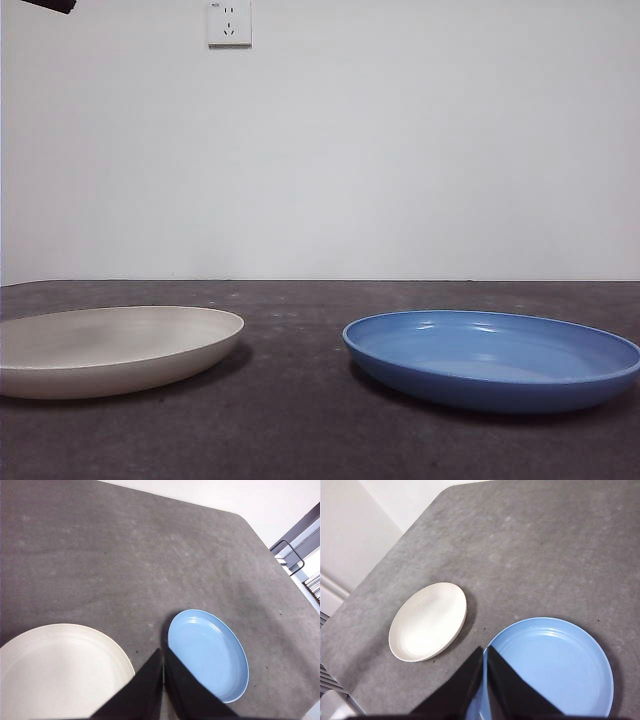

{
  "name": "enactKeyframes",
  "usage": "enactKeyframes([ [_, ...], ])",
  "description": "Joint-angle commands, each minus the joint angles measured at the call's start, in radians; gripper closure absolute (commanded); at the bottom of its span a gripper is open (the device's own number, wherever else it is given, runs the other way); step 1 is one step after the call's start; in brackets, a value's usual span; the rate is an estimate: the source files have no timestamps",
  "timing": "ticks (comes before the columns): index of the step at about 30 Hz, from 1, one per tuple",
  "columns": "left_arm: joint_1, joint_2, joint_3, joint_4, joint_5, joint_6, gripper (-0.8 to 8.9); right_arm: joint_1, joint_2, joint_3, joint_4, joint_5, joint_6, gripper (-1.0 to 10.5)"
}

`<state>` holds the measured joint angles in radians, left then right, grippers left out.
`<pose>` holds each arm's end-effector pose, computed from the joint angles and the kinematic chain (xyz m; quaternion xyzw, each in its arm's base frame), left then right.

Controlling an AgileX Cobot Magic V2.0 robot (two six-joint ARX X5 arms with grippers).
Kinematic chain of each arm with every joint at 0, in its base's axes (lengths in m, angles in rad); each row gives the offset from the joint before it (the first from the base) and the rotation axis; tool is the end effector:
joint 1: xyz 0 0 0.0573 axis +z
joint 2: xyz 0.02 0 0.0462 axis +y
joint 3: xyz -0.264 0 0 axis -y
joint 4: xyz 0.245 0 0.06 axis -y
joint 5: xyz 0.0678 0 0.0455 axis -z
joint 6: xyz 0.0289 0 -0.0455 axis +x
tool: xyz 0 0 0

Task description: Pick up the white plate, put it on the blue plate, put it on desk

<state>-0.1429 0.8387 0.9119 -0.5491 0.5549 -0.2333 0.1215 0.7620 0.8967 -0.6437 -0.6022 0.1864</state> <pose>0.1617 -0.0387 0.3353 -0.1542 0.2678 -0.3031 0.9015 0.1407 0.0337 0.3335 0.1439 0.2753 0.3184 0.8956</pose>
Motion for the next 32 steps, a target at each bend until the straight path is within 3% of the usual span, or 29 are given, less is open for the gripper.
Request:
enactKeyframes([
  [1, -0.003, 0.005, 0.024, 0.011, 0.007, 0.016, 7.73, 0.002, 0.006, 0.019, 0.002, -0.003, -0.019, 9.4],
  [4, -0.003, 0.005, 0.024, 0.011, 0.007, 0.016, 6.95, 0.002, 0.006, 0.019, 0.004, -0.003, -0.024, 9.4],
  [7, -0.003, 0.005, 0.024, 0.011, 0.006, 0.016, 5.34, 0.002, 0.007, 0.019, 0.004, -0.002, -0.031, 8.5],
  [9, -0.003, 0.005, 0.024, 0.013, 0.006, 0.016, 3.71, 0.002, 0.008, 0.019, 0.005, 0.0, -0.031, 6.7],
  [12, -0.003, 0.005, 0.024, 0.024, 0.004, 0.016, 2.25, 0.002, 0.008, 0.019, 0.006, 0.0, -0.031, 4.1],
  [15, -0.003, 0.005, 0.024, 0.043, 0.004, 0.015, 2.09, 0.002, 0.008, 0.019, 0.006, 0.0, -0.031, 3.2],
  [25, 0.011, 0.007, 0.024, -0.022, 0.004, -0.022, 2.19, 0.002, 0.007, 0.019, 0.013, 0.0, -0.031, 3.2],
  [32, 0.113, 0.089, 0.026, -0.136, 0.004, -0.022, 2.2, 0.002, 0.007, 0.019, -0.016, -0.002, -0.031, 3.2],
])
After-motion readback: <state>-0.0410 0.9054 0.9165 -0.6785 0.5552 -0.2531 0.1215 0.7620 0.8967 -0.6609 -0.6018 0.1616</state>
